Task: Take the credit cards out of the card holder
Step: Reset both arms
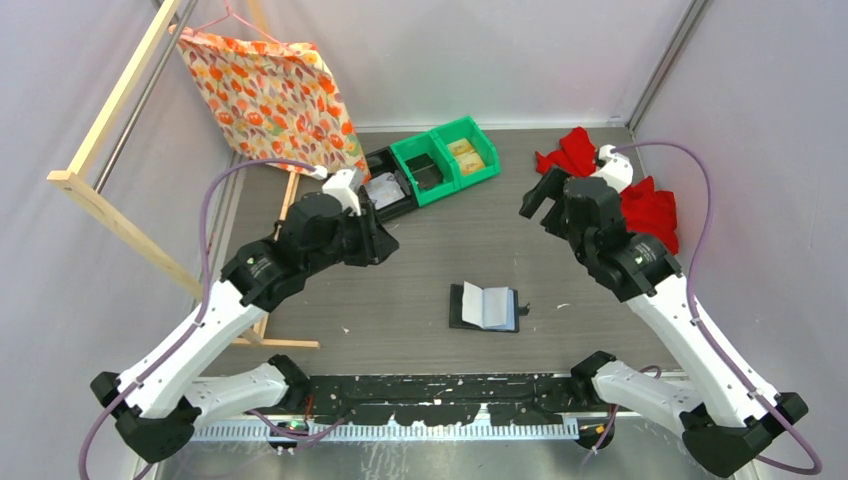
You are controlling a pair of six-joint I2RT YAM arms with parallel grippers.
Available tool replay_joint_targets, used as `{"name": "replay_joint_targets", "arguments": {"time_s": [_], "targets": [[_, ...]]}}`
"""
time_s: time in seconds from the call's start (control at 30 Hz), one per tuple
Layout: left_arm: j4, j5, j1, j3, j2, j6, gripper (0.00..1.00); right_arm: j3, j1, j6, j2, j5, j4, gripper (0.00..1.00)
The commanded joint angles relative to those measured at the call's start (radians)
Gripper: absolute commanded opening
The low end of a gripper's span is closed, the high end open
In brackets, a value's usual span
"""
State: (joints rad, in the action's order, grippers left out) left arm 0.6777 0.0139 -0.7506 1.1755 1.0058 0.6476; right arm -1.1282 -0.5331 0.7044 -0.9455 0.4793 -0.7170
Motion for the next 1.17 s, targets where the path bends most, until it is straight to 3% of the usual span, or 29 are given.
{"name": "replay_joint_targets", "arguments": {"time_s": [0.0,0.1,0.27,0.53,0.7,0.83,1.13], "targets": [[0.155,0.213,0.005,0.042,-0.027,-0.021,0.38,-0.11,0.004,-0.052,-0.031,0.1,-0.035,0.98],[0.184,0.276,0.006,0.007,-0.053,-0.017,0.52,-0.08,0.003,-0.052,-0.001,0.178,-0.014,0.98],[0.21,0.314,0.015,-0.034,-0.087,-0.023,0.55,-0.038,0.002,-0.063,0.033,0.202,0.031,1.0],[0.18,0.202,0.016,-0.069,-0.092,-0.051,0.57,-0.056,0.004,-0.057,-0.007,0.198,-0.006,1.0],[0.241,0.32,0.016,-0.1,-0.14,-0.1,0.59,-0.053,0.003,-0.064,-0.009,0.218,-0.028,1.0],[0.3,0.385,0.016,-0.116,-0.184,-0.098,0.77,-0.044,0.004,-0.072,-0.011,0.252,-0.051,1.0],[0.309,0.427,0.016,-0.109,-0.198,-0.082,0.82,-0.04,0.004,-0.093,-0.022,0.267,-0.056,1.0]]}}
